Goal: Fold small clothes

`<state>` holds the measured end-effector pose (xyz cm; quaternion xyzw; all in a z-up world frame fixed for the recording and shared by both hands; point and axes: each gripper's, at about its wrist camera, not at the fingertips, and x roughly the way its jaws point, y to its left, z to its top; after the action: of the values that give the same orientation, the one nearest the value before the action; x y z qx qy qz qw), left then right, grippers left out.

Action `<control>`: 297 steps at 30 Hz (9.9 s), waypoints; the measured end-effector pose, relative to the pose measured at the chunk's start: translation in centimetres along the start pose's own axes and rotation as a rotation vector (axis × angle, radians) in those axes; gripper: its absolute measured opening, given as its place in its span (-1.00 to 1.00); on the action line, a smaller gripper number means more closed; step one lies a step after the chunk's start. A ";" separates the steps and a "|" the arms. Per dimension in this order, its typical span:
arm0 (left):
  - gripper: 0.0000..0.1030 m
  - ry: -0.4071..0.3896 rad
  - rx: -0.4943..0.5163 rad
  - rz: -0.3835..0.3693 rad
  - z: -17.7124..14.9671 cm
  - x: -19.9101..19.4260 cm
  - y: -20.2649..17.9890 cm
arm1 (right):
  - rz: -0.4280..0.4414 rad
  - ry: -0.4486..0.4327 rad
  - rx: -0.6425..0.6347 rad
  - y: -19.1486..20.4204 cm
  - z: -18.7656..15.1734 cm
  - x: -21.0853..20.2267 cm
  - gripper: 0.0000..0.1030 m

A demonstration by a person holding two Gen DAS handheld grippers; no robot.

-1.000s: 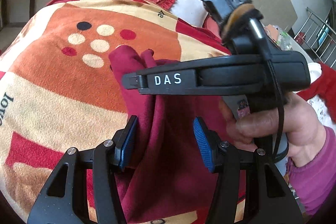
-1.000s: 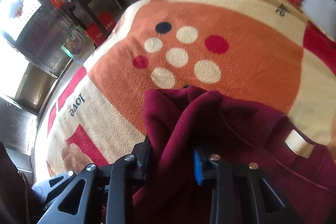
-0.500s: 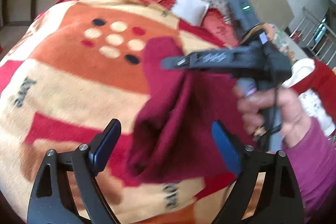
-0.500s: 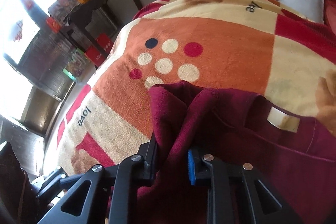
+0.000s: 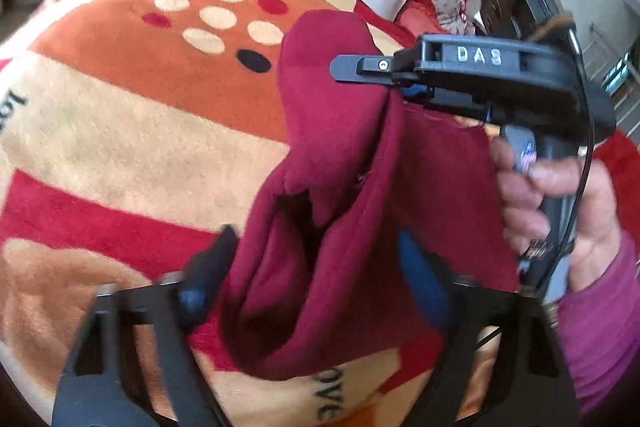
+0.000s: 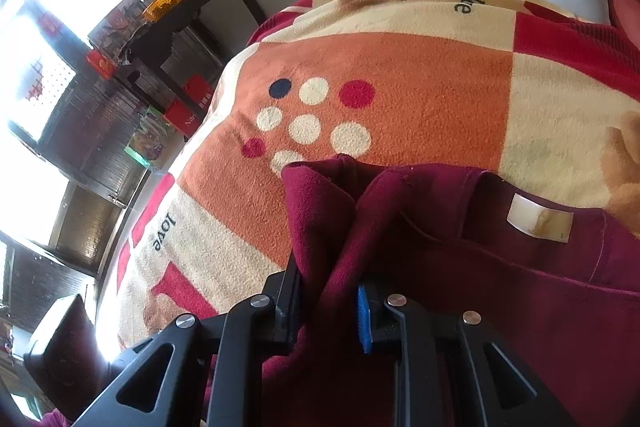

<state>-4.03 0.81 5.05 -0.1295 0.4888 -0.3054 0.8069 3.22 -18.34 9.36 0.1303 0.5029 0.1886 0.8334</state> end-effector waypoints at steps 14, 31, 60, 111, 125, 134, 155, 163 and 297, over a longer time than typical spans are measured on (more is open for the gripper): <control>-0.58 -0.091 0.275 -0.101 1.7 -3.5 -12.9 | -0.021 -0.197 -0.029 -2.5 -1.2 -11.8 -0.69; -0.57 0.147 0.460 -0.081 -4.5 9.4 -25.5 | -0.181 -0.230 0.287 -18.3 -12.6 -18.4 -0.72; 0.30 0.050 0.493 0.127 -5.5 4.5 -20.1 | -0.178 -0.305 0.272 -15.0 -19.3 -21.5 0.08; 0.30 0.014 0.403 0.187 -3.5 4.5 -18.2 | -0.411 -0.212 0.141 -12.5 -20.1 -18.4 -0.48; 0.32 0.023 0.395 0.184 -1.3 7.6 -18.9 | -0.424 -0.312 0.199 -14.2 -13.8 -17.3 -0.22; 0.41 0.062 0.364 0.142 -1.1 9.6 -18.3 | -0.406 -0.359 0.272 -17.9 -15.0 -15.8 -0.15; 0.73 0.199 0.133 -0.097 0.2 11.7 -15.0 | 0.038 -0.331 0.489 -21.5 -19.7 -14.8 0.71; 0.52 0.224 0.068 -0.129 0.5 11.7 -14.8 | -0.023 -0.336 0.405 -19.4 -18.5 -15.2 0.11; 0.50 -0.173 0.310 0.370 -6.7 -7.4 -15.5 | -0.411 -0.283 0.106 1.4 -22.2 -17.5 0.46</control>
<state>-17.98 -6.10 14.86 0.0618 0.3808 -0.2119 0.8979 -24.09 -24.28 13.48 0.0941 0.4063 -0.0317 0.9083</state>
